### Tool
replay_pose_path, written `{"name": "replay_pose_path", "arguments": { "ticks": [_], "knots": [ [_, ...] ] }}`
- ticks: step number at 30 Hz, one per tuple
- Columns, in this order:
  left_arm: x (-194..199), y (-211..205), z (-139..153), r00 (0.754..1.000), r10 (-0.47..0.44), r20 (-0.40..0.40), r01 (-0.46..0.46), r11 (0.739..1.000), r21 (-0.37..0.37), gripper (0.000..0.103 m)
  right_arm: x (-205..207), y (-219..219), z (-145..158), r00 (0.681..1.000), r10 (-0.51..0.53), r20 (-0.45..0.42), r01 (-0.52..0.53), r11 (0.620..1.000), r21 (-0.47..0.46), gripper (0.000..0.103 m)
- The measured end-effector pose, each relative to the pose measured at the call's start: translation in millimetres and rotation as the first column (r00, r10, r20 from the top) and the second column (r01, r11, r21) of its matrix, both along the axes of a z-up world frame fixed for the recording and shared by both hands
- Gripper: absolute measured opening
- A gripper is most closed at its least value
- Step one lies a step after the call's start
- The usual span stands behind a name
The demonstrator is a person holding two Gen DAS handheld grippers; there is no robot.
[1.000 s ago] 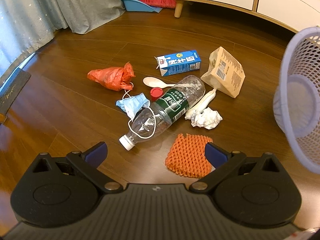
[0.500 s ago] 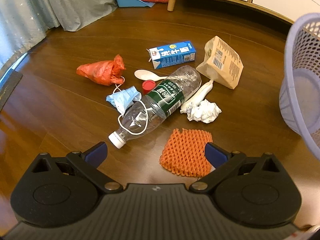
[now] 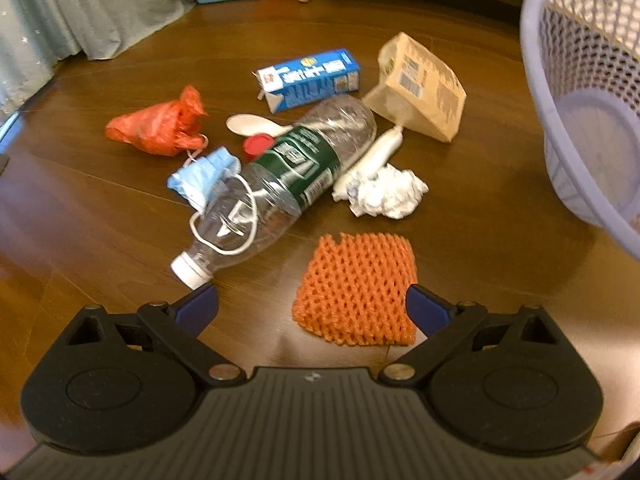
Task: Collect trash
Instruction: 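Lower the left gripper onto the orange mesh net and close it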
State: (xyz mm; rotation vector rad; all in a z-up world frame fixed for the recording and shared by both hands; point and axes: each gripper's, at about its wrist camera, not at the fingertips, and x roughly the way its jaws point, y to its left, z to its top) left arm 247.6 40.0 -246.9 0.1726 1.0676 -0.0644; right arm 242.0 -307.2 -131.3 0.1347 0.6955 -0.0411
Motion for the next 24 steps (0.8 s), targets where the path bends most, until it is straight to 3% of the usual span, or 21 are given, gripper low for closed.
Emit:
{"name": "replay_pose_path", "arguments": {
  "ticks": [9, 24],
  "knots": [
    [8.8, -10.4, -35.7, 0.997, -0.053, -0.055, 0.052, 0.999, -0.013, 0.094, 5.4, -9.6, -3.7, 0.999, -0.05, -0.006, 0.05, 0.999, 0.015, 0.009],
    [20.8, -12.7, -66.2, 0.995, -0.081, -0.062, 0.079, 0.997, -0.026, 0.082, 2.6, -0.7, -1.5, 1.0, 0.0, 0.004, 0.0, 1.0, 0.016, 0.009]
  ]
}}
